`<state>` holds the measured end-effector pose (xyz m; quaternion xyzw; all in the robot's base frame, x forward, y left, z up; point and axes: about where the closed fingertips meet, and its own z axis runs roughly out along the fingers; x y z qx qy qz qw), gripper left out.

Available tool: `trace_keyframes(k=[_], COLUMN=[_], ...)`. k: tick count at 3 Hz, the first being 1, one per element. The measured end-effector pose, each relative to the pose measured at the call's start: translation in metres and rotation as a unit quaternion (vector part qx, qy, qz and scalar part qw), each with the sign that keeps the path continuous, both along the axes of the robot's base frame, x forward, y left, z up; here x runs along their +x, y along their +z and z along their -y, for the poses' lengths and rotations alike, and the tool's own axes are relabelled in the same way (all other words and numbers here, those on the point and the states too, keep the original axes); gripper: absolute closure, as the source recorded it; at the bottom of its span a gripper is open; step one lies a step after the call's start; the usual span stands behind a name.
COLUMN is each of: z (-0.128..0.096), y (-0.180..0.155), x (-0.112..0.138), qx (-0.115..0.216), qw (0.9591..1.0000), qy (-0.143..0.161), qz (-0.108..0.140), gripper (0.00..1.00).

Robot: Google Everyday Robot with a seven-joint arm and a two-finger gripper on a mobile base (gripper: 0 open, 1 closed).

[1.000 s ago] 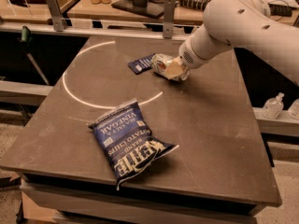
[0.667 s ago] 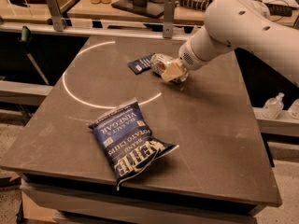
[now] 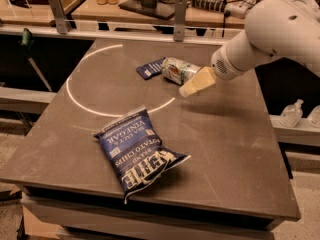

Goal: Move 7up can near rxbar blueberry

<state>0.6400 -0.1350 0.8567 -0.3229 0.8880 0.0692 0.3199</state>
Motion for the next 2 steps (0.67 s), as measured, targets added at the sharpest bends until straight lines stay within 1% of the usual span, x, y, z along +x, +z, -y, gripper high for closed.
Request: trace_keyframes(k=[1,2], z=[0.076,0.103], y=[0.017,0.024], x=[-0.042,-0.06], qx=[-0.009,-0.011], qw=[0.9961,0.9927], qy=[-0.087,-0.119], qz=[0.013,0.015], gripper=[0.0,0.0])
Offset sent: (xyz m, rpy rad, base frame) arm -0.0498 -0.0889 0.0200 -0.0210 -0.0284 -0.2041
